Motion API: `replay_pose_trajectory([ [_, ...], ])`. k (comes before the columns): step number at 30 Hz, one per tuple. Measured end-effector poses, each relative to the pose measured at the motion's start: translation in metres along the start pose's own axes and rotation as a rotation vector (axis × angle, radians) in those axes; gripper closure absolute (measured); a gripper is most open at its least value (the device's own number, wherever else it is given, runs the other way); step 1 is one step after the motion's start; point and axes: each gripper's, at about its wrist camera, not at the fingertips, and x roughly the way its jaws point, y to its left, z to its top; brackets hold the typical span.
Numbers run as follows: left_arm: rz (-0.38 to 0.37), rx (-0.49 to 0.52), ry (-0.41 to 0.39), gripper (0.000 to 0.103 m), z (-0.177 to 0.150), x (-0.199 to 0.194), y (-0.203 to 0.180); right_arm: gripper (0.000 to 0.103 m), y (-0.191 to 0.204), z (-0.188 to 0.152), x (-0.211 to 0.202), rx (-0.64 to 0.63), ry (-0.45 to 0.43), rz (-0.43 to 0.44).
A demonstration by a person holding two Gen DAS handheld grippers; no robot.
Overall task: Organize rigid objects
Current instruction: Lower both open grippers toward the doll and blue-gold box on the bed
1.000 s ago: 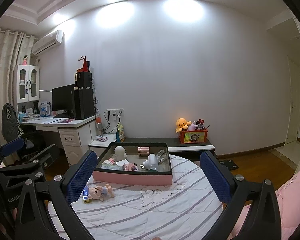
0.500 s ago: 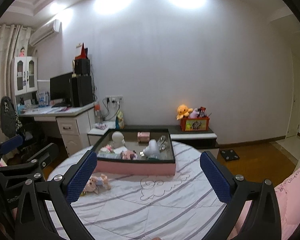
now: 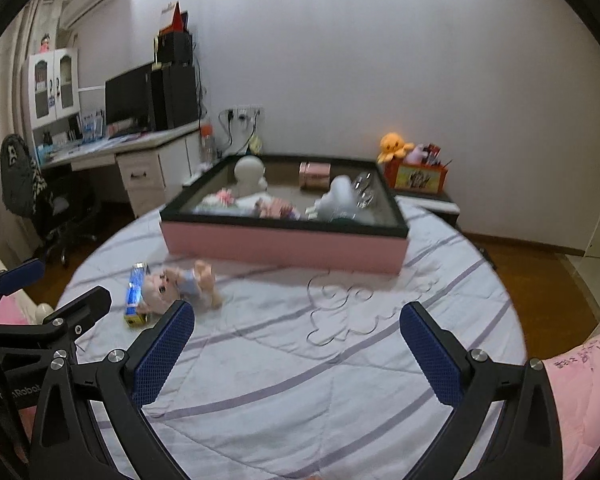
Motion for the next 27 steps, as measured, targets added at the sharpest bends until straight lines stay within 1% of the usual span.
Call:
replay_pose_trajectory([
  [2,-0.016,-0.028,0.07,0.0,-0.002,0.019,0.004,0.0,0.0,-0.002,0.01,-0.003,0.031,0.005],
  [4,-0.028,-0.039,0.104,0.0,-0.004,0.031,0.004,0.0,0.001,-0.003,0.018,-0.002,0.056,0.01],
  [6,-0.001,-0.028,0.153,0.0,-0.006,0.046,0.002,0.0,0.0,-0.005,0.024,0.004,0.081,0.02],
  [8,0.046,-0.003,0.176,0.0,-0.006,0.054,0.002,0.0,-0.002,-0.006,0.03,0.018,0.108,0.039],
  [10,0.05,0.004,0.17,0.0,-0.007,0.055,0.005,0.0,-0.005,-0.007,0.034,0.03,0.127,0.042],
  [12,0.066,-0.014,0.18,0.0,-0.006,0.059,0.01,0.0,-0.008,-0.007,0.037,0.036,0.14,0.047],
  [13,0.08,-0.024,0.192,0.0,-0.005,0.062,0.013,0.0,-0.009,-0.008,0.039,0.038,0.147,0.051],
  [15,0.083,-0.049,0.232,0.0,-0.004,0.072,0.019,0.0,-0.008,-0.008,0.043,0.041,0.167,0.066],
  [17,0.08,-0.065,0.243,0.0,-0.001,0.078,0.023,0.0,-0.006,-0.008,0.048,0.038,0.184,0.074],
  [20,0.104,-0.027,0.246,0.001,0.004,0.088,0.019,0.0,-0.004,-0.007,0.054,0.027,0.21,0.084],
  [22,0.092,-0.013,0.227,0.015,0.006,0.089,0.018,0.0,-0.002,-0.006,0.058,0.024,0.221,0.09],
  [24,0.063,0.011,0.211,0.047,0.01,0.089,0.015,0.0,0.0,-0.004,0.061,0.02,0.23,0.099],
  [25,0.055,0.032,0.205,0.057,0.011,0.088,0.011,0.0,0.002,-0.002,0.063,0.017,0.235,0.103],
  [26,0.046,0.043,0.199,0.082,0.012,0.088,0.01,0.0,0.004,0.001,0.066,0.013,0.239,0.103],
  [27,0.055,0.049,0.191,0.083,0.011,0.085,0.009,0.0,0.007,0.003,0.068,0.009,0.239,0.099],
])
